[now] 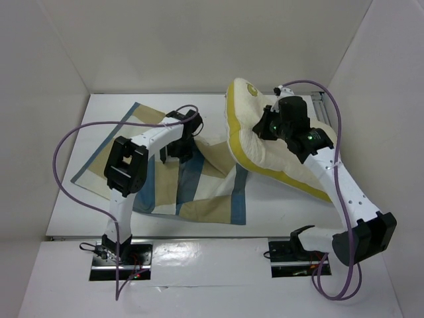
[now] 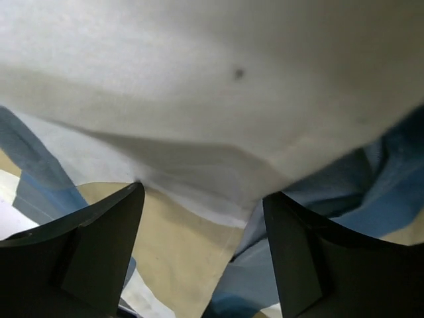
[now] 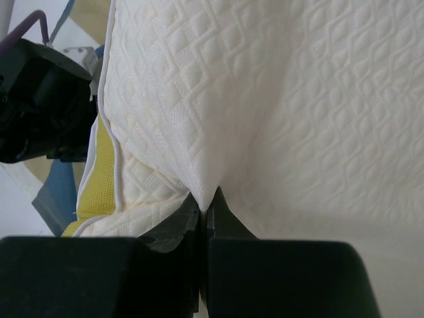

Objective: Put the pillow into the pillowcase

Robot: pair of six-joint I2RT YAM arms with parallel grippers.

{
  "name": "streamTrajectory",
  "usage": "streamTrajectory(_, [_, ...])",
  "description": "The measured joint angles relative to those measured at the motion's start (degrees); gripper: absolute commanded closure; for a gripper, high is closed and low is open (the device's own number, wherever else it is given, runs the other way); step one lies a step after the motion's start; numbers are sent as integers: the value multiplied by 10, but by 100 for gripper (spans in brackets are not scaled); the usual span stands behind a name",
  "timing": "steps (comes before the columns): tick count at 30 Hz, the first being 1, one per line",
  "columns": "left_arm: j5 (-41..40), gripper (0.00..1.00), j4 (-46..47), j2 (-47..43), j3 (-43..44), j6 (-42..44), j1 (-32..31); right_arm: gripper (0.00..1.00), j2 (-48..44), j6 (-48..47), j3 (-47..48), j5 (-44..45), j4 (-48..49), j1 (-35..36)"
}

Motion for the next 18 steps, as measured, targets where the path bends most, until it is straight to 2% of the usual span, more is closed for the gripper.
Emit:
streamTrajectory(1, [-5,17,0,2,-3,-3,0,100,0,-2,-4,-2,-1,3])
streamTrajectory(4, [-17,32,-3,2,-4,-12,1,100,0,-4,-13,-7,-3,8])
streamTrajectory(5, [-22,40,-3,2,-4,-16,3,100,1,-4,-15,-6,-3,8])
streamTrajectory(6, [-25,61,-5,2,-4,-19,3,100,1,-5,-16,-7,-2,8])
streamTrajectory(9, [-38,98,-15,0,-5,-30,7,100,1,-8,-16,-10,-2,8])
streamTrajectory(14, [-20,100,-20,-50,-16,-16,23,100,7,-29,-16,-31,0,34])
streamTrajectory(18, [45,100,-6,-149,-37,20,37,100,19,-52,-28,-37,6,143])
